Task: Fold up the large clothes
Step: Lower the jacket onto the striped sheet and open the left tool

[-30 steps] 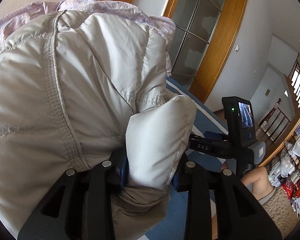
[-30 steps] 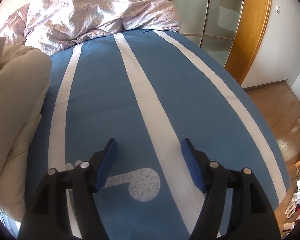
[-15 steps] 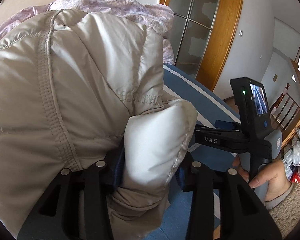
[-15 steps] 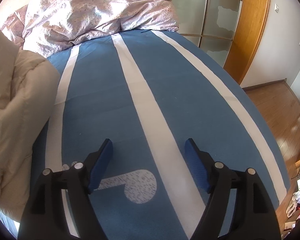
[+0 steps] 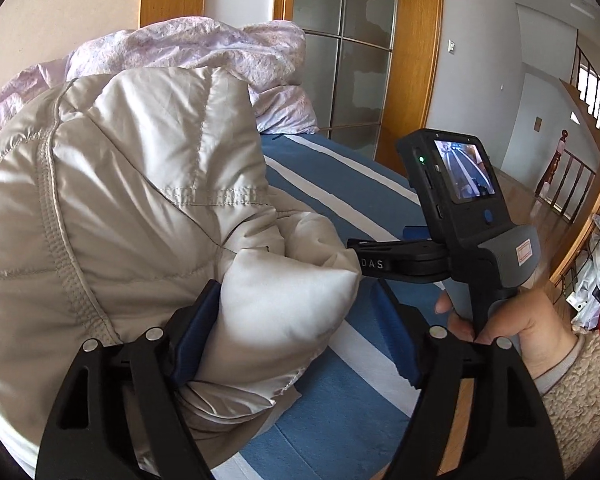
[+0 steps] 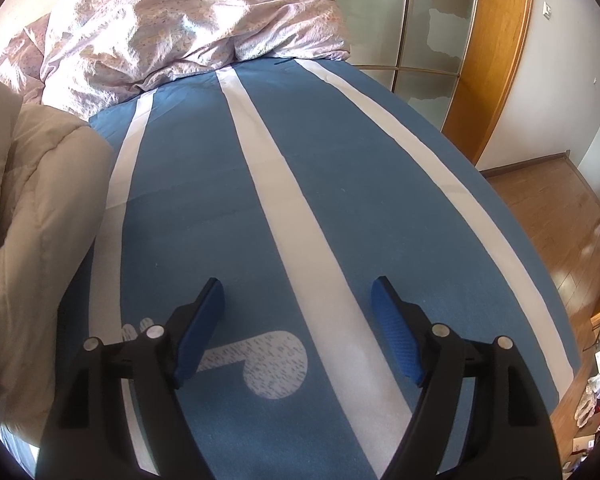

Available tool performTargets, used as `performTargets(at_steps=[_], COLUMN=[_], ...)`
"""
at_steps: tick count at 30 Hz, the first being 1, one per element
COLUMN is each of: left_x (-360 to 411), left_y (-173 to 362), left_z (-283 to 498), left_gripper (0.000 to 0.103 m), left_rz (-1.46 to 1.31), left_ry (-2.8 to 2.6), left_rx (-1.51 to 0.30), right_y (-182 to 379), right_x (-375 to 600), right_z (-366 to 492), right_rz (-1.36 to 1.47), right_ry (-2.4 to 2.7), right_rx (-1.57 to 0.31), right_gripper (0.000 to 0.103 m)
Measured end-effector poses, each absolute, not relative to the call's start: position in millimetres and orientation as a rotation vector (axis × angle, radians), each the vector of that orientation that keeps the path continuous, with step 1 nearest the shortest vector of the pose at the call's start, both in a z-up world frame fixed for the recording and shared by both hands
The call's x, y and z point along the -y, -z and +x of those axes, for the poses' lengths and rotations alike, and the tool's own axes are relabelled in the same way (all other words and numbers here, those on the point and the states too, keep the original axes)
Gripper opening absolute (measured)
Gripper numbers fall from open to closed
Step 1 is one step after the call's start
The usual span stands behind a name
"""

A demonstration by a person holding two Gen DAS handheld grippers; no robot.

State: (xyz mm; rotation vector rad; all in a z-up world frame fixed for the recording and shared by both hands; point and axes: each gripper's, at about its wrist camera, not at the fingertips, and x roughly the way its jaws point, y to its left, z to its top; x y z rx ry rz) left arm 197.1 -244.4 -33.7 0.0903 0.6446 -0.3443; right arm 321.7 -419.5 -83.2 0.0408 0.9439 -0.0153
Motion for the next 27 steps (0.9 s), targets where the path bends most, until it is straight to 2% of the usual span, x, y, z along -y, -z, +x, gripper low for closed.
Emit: performTargets(at_steps=[7, 9, 12, 19, 27], left_x=[252.0, 255.0, 258.7, 239.8, 233.8], left_y=[26.1, 22.1, 30.1, 0.2, -27.3], left_z=[186.0, 183.1, 195.9, 179.6, 157.3], left_gripper=[0.079, 0.084, 0.088, 0.087, 0.087], left_rz=[0.090, 0.092, 0.104, 0.004, 0.031], left_ry=[0.374, 0.400, 0.436, 0.487, 0.447], left_rx=[-0.621, -0.607, -0.691, -0.624, -0.541], right_y=[83.7, 83.5, 83.3, 81.8, 81.0], right_x=[420.3, 420.1, 420.2, 425.0, 440.5], right_z=[320.6, 321.1, 320.7, 316.1, 309.2], right_rz=[0.042, 0.042, 0.045, 0.058, 0.090], right_ry=[0.016, 0.017, 0.025, 0.048, 0.124], right_rx=[-0.944, -0.943, -0.949, -0.964, -0.963], right_gripper=[0.076, 0.076, 0.076, 0.076, 0.075])
